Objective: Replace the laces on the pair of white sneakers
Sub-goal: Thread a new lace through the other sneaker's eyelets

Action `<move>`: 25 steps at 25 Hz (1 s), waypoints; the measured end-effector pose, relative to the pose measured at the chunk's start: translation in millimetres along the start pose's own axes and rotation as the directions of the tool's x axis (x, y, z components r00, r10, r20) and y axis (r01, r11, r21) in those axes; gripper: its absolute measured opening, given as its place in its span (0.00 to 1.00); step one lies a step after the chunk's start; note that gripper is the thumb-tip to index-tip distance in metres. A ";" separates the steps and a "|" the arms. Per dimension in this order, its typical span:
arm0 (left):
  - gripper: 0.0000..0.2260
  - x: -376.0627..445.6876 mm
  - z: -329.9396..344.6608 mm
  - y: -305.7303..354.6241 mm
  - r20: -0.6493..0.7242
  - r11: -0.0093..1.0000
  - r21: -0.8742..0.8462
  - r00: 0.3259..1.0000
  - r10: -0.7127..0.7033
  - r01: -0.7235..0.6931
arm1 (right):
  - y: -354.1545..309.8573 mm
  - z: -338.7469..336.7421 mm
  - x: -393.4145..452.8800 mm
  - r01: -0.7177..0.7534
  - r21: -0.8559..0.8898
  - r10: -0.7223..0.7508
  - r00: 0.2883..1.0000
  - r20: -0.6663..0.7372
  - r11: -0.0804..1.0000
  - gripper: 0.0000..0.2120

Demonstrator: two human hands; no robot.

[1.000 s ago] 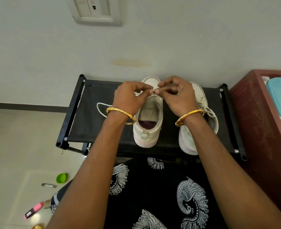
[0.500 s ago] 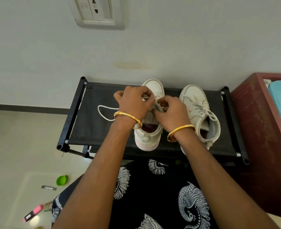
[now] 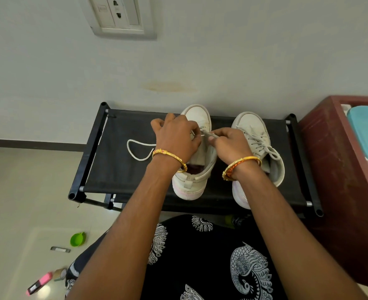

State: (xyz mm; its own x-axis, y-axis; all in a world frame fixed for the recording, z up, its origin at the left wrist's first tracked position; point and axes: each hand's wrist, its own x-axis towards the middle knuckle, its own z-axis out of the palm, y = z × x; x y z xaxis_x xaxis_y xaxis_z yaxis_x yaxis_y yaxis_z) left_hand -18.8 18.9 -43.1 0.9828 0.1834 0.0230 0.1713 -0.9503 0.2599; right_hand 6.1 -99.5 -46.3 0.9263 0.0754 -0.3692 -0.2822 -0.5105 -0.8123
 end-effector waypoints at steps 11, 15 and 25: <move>0.10 3.4 7.4 4.0 -0.018 0.995 -0.096 0.999 -0.035 0.033 | 0.4 -3.4 3.0 -0.021 0.059 0.018 0.999 0.045 0.998 0.07; 0.09 6.4 14.4 -1.2 -0.013 0.954 -0.294 0.997 -0.071 0.064 | -1.7 -3.7 7.5 -0.111 0.263 0.092 0.992 0.082 0.958 0.11; 0.05 7.1 16.6 3.5 0.102 0.850 -0.460 0.967 -0.235 0.255 | 1.6 -7.0 11.8 -0.077 0.286 0.049 0.993 0.104 0.955 0.03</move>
State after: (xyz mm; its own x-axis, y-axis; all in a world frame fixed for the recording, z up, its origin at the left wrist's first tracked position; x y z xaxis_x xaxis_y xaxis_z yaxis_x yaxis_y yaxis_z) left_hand -10.1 12.6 -58.1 0.9168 0.3750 -0.1375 0.3648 -0.6457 0.6708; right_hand 18.3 -105.5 -48.7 0.8804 0.1385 -0.4537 -0.4125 -0.2488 -0.8763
